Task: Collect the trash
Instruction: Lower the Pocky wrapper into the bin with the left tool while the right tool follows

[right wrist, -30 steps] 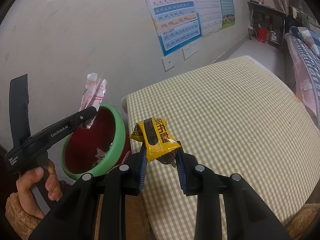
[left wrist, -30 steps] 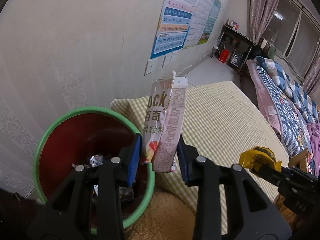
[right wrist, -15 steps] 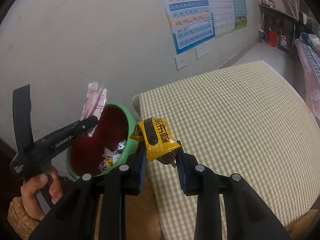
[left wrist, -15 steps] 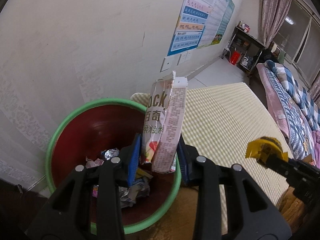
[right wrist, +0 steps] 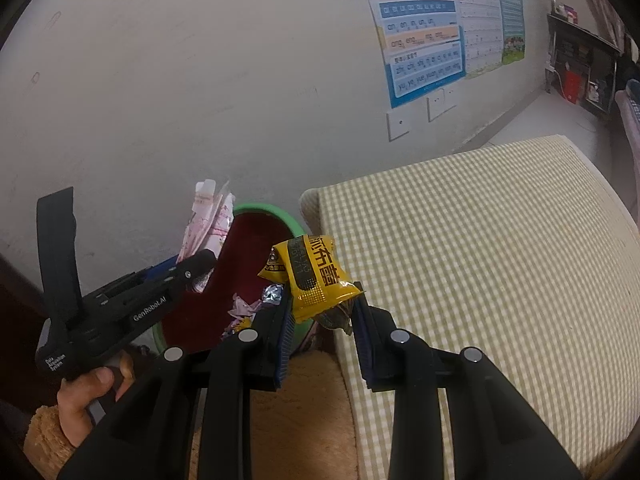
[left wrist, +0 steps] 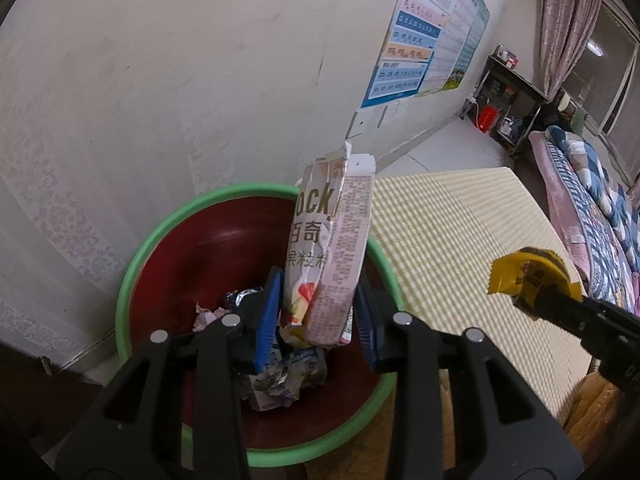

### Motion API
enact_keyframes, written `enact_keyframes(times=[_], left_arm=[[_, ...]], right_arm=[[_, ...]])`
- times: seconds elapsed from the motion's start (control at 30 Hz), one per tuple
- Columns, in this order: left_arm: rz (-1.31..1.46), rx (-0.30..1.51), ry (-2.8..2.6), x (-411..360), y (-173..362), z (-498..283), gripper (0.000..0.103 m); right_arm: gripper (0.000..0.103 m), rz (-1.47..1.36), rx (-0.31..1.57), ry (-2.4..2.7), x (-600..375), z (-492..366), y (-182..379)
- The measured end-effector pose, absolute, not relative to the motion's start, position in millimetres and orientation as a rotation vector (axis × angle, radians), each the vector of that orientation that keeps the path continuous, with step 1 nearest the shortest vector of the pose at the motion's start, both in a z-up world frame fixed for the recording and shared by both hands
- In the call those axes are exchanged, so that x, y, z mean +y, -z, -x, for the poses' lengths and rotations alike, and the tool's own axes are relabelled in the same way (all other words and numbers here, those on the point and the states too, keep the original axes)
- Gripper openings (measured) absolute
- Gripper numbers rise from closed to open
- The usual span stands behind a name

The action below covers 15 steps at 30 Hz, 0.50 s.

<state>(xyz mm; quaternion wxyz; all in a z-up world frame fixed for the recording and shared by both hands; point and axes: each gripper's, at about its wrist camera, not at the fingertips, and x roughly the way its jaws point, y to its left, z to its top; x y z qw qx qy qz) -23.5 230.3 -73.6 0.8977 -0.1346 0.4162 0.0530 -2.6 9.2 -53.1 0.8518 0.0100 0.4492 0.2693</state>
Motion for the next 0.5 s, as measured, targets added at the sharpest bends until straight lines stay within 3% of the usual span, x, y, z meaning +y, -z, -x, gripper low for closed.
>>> enact_keyframes(times=[0.5], left_arm=[[0.27, 0.89, -0.134, 234.2, 81.6, 22.1, 0.033]], right_arm=[[0.028, -0.027, 0.96, -0.578, 16.7, 1.7, 55.4]])
